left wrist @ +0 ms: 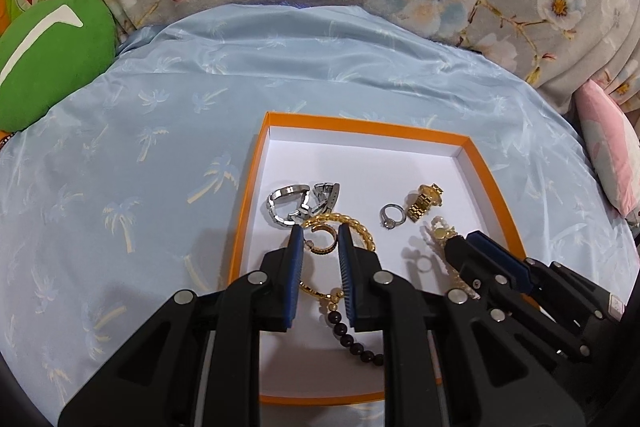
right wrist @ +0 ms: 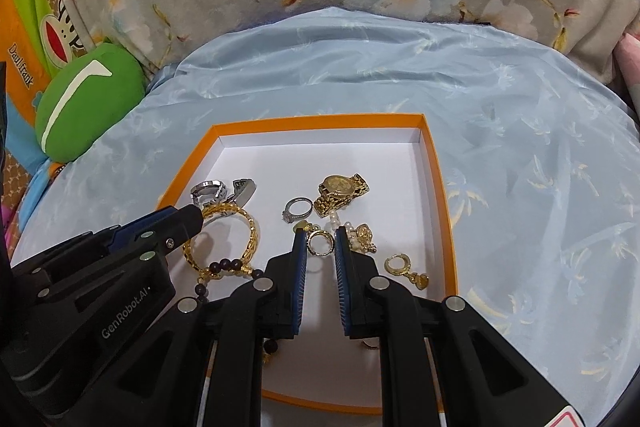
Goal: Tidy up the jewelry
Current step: 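Carry both earrings over the orange box with both tools, then lower both earrings into the box and open both tools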
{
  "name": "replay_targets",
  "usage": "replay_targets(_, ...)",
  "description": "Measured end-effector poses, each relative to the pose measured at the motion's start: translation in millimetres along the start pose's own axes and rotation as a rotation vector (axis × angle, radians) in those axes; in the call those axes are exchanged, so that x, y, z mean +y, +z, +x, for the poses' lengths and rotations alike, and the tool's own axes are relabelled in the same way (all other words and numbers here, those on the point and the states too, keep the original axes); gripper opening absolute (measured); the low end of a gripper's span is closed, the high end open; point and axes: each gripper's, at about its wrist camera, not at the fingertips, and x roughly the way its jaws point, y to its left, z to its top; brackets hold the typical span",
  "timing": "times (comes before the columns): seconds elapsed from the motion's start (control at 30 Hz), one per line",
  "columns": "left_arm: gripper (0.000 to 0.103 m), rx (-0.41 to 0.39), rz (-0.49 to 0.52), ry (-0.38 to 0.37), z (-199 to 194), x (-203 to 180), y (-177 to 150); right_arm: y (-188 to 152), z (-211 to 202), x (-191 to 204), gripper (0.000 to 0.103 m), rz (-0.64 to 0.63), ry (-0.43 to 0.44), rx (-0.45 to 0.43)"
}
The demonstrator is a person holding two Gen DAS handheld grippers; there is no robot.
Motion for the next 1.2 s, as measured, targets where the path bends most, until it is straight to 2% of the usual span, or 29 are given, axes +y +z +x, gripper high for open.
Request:
replay_targets(0.63,0.018,0.007,-0.013,-0.001,4.4,1.5,-4.0,-0.9,2.1,1.2,0.014,-0.009,0.005,-0.013)
replay_targets(0.83,0.028,0.001,-0.014,0.013,4.8,0.5,-4.4,-0.3,1.9,2.1,0.016,-0.010,0.000,-0.013)
replay_targets(1.2,0.029,0.000,-0.013,0.014,4.3,0.5,-3.8,-1.0,1.5,1.3,0.017,-0.012,0.000,-0.012)
